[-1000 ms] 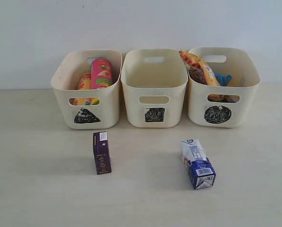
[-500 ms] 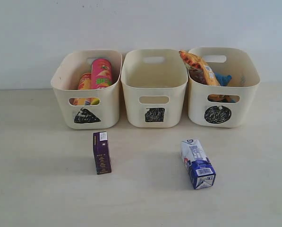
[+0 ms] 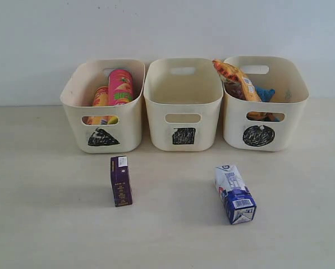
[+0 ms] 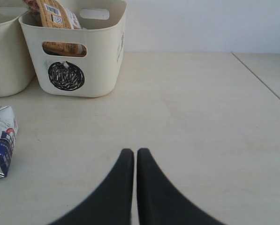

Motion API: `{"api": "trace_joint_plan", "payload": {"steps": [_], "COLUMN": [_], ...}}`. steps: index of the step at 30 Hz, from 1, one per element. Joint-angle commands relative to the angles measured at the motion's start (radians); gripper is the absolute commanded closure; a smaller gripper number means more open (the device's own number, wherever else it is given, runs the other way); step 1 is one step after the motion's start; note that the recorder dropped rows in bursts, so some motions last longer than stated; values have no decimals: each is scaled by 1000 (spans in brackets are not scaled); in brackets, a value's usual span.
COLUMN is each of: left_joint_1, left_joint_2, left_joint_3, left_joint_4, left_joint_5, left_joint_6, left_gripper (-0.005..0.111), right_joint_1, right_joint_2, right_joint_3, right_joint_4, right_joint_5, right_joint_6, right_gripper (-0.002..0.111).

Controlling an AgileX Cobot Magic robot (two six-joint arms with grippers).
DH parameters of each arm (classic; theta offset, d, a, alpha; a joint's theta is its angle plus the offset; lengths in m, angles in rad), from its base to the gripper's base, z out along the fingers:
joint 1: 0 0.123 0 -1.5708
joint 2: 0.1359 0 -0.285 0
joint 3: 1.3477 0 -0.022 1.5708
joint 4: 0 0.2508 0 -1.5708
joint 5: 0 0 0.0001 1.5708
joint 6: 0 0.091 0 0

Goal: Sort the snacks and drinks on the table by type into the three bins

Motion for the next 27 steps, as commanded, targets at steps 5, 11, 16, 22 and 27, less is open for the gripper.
{"api": "trace_joint_plan", "payload": {"steps": [5, 11, 16, 22, 27], "left_joint_1": [-212, -344, -355, -355, -382], "left_joint_2": [77, 290, 481, 663, 723], "left_joint_3": [-81, -217, -314, -395, -402], "left_joint_4": [-198, -205, -417, -385, -325], "left_joint_5": [219, 341, 334, 262, 211], "left_joint_6": [187, 115, 267, 172, 130], "left_gripper": [103, 66, -1, 7, 7], "right_joint_1": [-5, -5, -5, -5, -5], "right_joint_2": [-5, -5, -5, -5, -5], "right_joint_3": [5, 5, 5, 5, 5], "right_joint_4": [2, 2, 2, 2, 2], "right_joint_5": [-4, -4, -4, -4, -4], "right_joint_6": [0, 0, 0, 0, 0], "right_gripper": [108, 108, 108, 108, 108]}}
